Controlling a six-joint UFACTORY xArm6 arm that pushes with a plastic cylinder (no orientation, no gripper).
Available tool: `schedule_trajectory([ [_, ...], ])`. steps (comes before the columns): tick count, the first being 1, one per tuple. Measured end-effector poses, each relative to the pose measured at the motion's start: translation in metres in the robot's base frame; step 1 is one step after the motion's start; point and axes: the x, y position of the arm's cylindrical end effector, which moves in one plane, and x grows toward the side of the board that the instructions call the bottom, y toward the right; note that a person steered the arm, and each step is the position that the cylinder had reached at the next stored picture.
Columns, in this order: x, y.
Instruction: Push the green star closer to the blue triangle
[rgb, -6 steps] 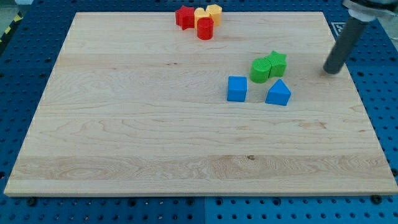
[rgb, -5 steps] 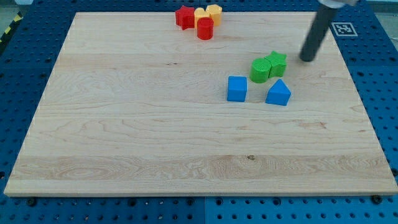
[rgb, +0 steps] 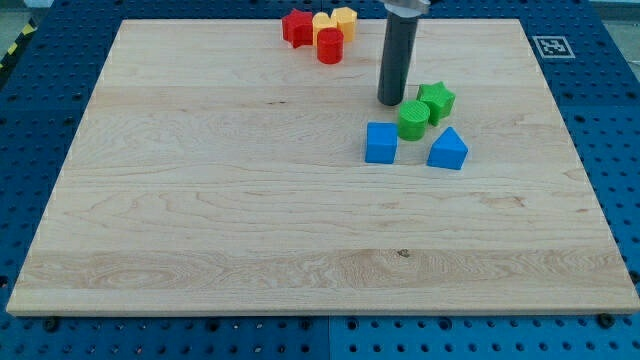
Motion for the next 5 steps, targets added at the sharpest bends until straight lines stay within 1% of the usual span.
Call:
schedule_trajectory([
  [1,0.0,0.032],
  [2,0.009,0.06],
  [3,0.025,0.069],
  [5,0.006,0.09],
])
